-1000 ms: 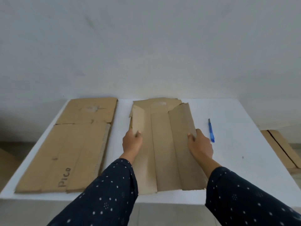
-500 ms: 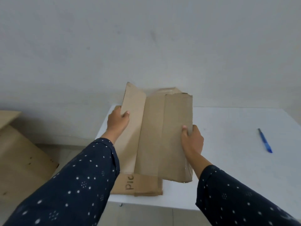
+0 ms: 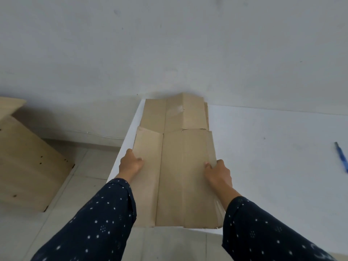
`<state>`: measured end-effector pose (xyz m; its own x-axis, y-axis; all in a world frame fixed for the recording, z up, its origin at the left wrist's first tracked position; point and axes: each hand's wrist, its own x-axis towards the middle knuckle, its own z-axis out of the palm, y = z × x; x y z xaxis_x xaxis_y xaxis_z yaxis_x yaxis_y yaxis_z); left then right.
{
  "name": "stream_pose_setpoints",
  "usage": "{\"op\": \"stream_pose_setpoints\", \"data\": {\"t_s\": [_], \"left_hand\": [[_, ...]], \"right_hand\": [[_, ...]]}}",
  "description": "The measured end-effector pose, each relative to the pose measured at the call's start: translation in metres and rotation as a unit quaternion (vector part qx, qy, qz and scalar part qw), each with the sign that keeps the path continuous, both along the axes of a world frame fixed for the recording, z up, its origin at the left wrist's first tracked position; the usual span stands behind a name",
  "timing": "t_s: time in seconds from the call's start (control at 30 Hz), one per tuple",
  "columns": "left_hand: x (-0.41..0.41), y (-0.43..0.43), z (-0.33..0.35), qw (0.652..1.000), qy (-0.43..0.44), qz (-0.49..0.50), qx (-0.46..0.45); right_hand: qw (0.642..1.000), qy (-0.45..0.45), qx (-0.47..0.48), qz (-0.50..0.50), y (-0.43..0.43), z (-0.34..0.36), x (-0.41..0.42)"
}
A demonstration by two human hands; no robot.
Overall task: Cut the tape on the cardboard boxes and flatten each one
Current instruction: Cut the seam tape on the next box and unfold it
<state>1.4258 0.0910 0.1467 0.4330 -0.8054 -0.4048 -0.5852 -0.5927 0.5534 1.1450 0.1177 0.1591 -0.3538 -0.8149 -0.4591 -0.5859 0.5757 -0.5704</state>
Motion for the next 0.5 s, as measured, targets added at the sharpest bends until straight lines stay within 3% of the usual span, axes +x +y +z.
{"op": "stream_pose_setpoints", "data": {"t_s": [0.23,0.37,0.5], "left_hand": [[0.009,-0.018,-0.014,0.997,-0.036,0.039,-0.059],[0.007,-0.021,-0.018,0.998,-0.040,0.014,0.040],[-0.009,-0.012,-0.025,0.983,-0.108,-0.096,0.110]], "right_hand": [[0.998,-0.004,0.064,0.025,-0.014,-0.019,0.011],[0.997,0.019,0.080,-0.013,-0.014,-0.026,0.017],[0.996,0.068,0.038,-0.038,-0.013,-0.030,0.017]]}}
